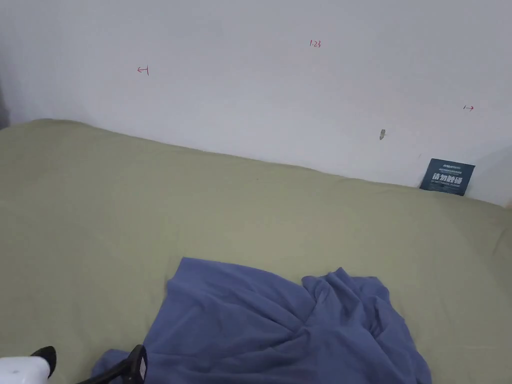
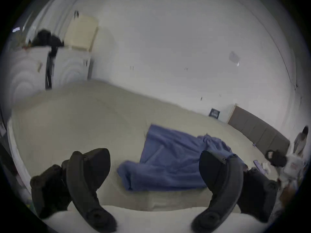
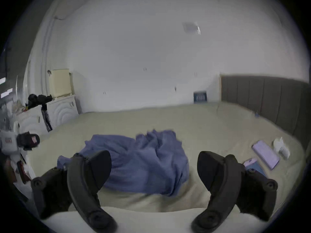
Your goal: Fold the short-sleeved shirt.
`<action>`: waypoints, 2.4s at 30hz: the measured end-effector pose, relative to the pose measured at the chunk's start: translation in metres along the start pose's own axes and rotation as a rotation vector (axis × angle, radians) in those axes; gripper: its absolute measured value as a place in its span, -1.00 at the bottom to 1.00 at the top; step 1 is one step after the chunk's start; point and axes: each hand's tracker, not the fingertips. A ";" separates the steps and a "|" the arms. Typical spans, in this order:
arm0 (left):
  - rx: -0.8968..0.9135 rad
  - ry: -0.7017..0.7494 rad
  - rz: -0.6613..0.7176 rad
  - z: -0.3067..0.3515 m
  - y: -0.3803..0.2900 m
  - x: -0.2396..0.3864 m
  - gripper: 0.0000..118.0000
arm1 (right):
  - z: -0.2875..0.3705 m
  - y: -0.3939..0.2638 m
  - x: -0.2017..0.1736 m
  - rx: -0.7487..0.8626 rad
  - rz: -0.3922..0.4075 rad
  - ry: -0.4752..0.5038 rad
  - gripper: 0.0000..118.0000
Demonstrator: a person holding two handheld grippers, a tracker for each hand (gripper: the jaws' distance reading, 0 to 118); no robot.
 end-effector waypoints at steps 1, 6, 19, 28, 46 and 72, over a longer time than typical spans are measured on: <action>0.038 0.016 -0.020 0.013 -0.002 0.005 0.88 | 0.010 0.001 -0.007 0.025 0.029 -0.024 0.78; -0.008 0.033 -0.104 0.044 -0.017 0.021 -0.98 | 0.043 0.000 -0.034 0.045 0.116 0.007 -1.00; -0.454 0.045 -0.078 -0.089 -0.021 -0.025 0.78 | 0.036 0.008 -0.044 -0.026 0.210 0.099 -1.00; -0.620 0.080 -0.151 -0.164 -0.048 -0.014 -0.66 | -0.038 0.016 -0.014 -0.218 0.203 0.169 -1.00; -0.614 0.019 -0.065 -0.147 -0.052 -0.017 -0.85 | -0.413 0.034 0.025 -1.055 0.460 0.250 -0.27; -0.232 -0.153 -0.125 -0.163 0.159 -0.010 -0.89 | -0.260 0.257 0.046 -0.168 0.104 0.202 -0.99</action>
